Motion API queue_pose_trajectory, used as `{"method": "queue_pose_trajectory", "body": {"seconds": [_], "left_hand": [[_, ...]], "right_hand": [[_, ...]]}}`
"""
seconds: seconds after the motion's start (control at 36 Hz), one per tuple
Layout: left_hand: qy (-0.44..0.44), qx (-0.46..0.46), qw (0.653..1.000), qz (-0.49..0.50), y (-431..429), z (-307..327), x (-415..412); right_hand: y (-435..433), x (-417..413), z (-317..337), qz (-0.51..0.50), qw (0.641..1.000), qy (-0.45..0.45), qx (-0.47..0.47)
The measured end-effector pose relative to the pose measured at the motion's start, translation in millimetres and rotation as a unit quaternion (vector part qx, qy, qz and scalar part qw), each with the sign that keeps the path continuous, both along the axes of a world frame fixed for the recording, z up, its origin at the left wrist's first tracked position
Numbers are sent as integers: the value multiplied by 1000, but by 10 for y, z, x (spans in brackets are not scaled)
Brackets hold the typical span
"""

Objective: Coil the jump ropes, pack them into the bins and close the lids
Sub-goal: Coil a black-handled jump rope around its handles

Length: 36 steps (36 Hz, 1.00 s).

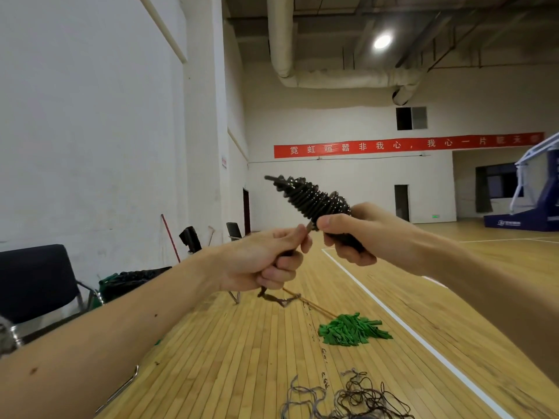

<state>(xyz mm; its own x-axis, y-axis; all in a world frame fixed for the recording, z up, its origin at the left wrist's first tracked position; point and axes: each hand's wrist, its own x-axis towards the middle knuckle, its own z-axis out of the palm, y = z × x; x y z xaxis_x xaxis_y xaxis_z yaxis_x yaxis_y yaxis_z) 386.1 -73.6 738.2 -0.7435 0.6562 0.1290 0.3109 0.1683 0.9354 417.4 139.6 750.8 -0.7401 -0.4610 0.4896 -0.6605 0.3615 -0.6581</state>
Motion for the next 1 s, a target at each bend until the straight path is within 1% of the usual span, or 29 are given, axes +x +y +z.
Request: {"method": "queue_pose_trajectory", "body": {"seconds": [0.06, 0.14, 0.19, 0.25, 0.31, 0.39, 0.47, 0.53, 0.61, 0.69, 0.75, 0.78, 0.86, 0.92, 0.94, 1.0], "left_hand": [[32, -35, 999, 28, 43, -32, 23], [94, -96, 988, 83, 119, -93, 34], [138, -127, 975, 118, 145, -143, 32], [200, -174, 953, 149, 157, -197, 27], [284, -245, 910, 176, 167, -236, 49], [392, -348, 830, 192, 204, -230, 118], [471, -409, 755, 203, 235, -169, 187], [515, -435, 712, 199, 233, -136, 211], [572, -453, 659, 184, 182, -97, 226], [607, -463, 627, 156, 103, -13, 236], [644, -452, 603, 135, 73, 57, 241], [661, -440, 595, 124, 67, 91, 245], [701, -400, 585, 80, 61, 172, 240], [727, -364, 580, 58, 55, 211, 254], [724, -355, 588, 56, 57, 241, 264], [696, -358, 619, 60, 56, 297, 273]], "right_hand": [[-12, -61, -39, -29, 1000, -4, -10], [-30, -145, -90, -69, 997, -8, -22], [-11, -206, -96, -101, 994, -5, -33], [35, -280, -95, -138, 990, 4, -39], [82, -347, -112, -165, 986, 5, -26], [137, -412, -163, -187, 982, -10, 5], [150, -445, -193, -200, 979, -8, 45], [150, -456, -216, -197, 978, -11, 62], [160, -448, -260, -181, 980, -18, 83], [155, -402, -257, -167, 977, -30, 126], [126, -368, -244, -158, 972, -34, 170], [107, -350, -239, -154, 969, -37, 191], [42, -264, -226, -142, 956, -42, 255], [-1, -191, -225, -131, 941, -26, 311], [-27, -150, -233, -122, 932, -16, 340], [-87, -73, -270, -91, 923, -8, 373]]}}
